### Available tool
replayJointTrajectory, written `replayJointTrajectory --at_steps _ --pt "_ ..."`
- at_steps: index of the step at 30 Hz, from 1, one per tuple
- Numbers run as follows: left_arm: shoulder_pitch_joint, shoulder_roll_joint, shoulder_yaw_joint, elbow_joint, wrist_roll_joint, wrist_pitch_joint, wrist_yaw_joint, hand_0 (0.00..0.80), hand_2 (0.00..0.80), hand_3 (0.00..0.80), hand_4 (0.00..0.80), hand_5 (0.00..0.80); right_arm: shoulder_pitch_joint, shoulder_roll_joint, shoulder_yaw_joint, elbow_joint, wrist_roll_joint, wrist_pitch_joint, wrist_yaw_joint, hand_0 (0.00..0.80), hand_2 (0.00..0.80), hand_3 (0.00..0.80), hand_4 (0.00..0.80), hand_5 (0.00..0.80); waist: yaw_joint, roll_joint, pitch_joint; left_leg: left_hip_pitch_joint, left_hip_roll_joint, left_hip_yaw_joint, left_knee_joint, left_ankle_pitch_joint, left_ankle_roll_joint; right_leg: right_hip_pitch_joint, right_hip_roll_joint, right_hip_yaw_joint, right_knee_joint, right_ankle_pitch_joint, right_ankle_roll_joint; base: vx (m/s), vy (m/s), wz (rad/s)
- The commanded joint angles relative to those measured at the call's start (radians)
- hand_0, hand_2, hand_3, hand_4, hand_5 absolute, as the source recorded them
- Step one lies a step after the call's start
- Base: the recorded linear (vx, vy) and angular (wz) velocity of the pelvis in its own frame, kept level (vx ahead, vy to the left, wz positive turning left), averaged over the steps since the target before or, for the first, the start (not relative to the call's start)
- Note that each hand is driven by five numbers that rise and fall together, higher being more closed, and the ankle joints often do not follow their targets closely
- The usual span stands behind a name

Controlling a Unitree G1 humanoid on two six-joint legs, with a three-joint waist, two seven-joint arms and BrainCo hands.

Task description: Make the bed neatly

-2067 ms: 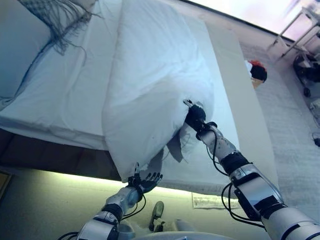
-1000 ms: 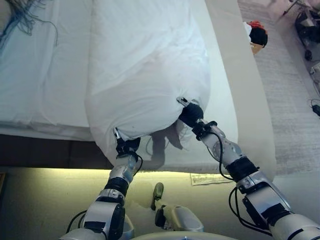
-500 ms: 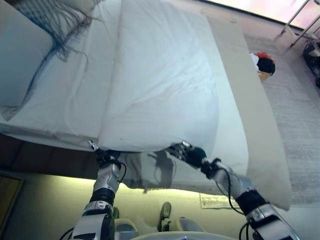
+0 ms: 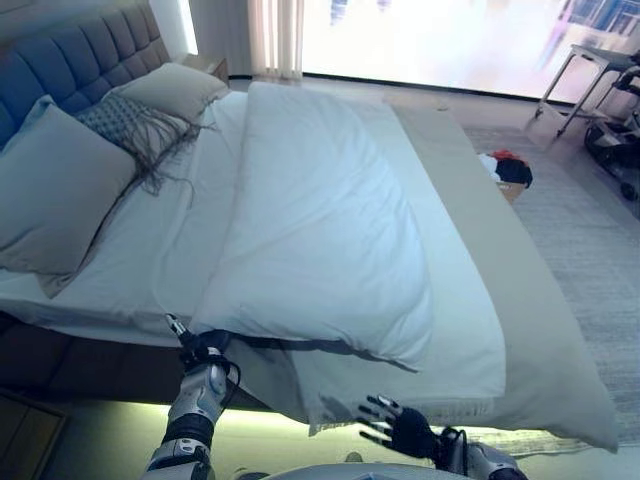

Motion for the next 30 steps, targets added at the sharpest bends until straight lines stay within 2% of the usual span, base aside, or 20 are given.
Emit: replayJointTrajectory --at_steps 1,6,10,16,24,30 --pt "-0.101 0.164 0.095 -0.029 -0.016 0.012 -0.15 0.0 0.0 0.0 0.0 0.0 -0.014 0.002 -0.033 0.096 -0.05 -0.042 0.037 0.0 0.0 0.0 0.0 0.0 0.023 0.003 -0.052 -0.027 -0.083 -0.002 0.016 -0.034 0.039 0.082 -0.079 -0.003 0.051 -0.119 0.076 0.009 0.051 0.0" --pt "-0.086 0.229 0.104 -0.101 -0.006 0.033 -0.117 0.0 0.0 0.0 0.0 0.0 -0.028 -0.002 -0.079 0.129 -0.024 -0.104 -0.004 0.0 0.0 0.0 0.0 0.0 0.047 0.01 -0.058 -0.028 -0.098 -0.017 0.006 -0.041 0.046 0.091 -0.084 -0.013 0.026 -0.104 0.084 -0.022 0.042 0.0" --pt "-0.075 0.276 0.127 -0.126 0.054 0.081 -0.174 0.0 0.0 0.0 0.0 0.0 -0.038 -0.005 -0.112 0.164 -0.006 -0.136 -0.013 0.0 0.0 0.0 0.0 0.0 0.066 0.019 -0.068 -0.035 -0.105 -0.024 0.004 -0.042 0.051 0.087 -0.093 -0.023 0.018 -0.094 0.093 -0.04 0.034 0.03" --pt "-0.036 0.322 0.189 -0.152 0.076 0.057 -0.256 0.0 0.0 0.0 0.0 0.0 -0.06 -0.005 -0.153 0.211 0.008 -0.162 -0.038 0.0 0.0 0.0 0.0 0.0 0.108 0.033 -0.068 -0.046 -0.116 -0.048 0.011 -0.043 0.065 0.078 -0.106 -0.036 0.038 -0.101 0.095 -0.021 0.059 0.07" --pt "0.108 0.392 0.371 -0.053 0.02 0.066 -0.316 0.0 0.0 0.0 0.0 0.0 -0.067 -0.026 -0.179 0.208 0.026 -0.183 -0.059 0.0 0.0 0.0 0.0 0.0 0.161 0.023 -0.036 -0.07 -0.12 -0.063 0.054 -0.068 0.072 0.067 -0.117 -0.062 0.06 -0.123 0.087 -0.041 0.092 0.08" --pt "0.16 0.537 0.509 0.077 -0.016 0.075 -0.322 0.0 0.0 0.0 0.0 0.0 -0.062 -0.054 -0.211 0.241 0.039 -0.205 -0.041 0.0 0.0 0.0 0.0 0.0 0.184 0.03 -0.043 -0.066 -0.124 -0.07 0.043 -0.073 0.075 0.077 -0.12 -0.078 0.028 -0.112 0.102 -0.043 0.064 0.02"
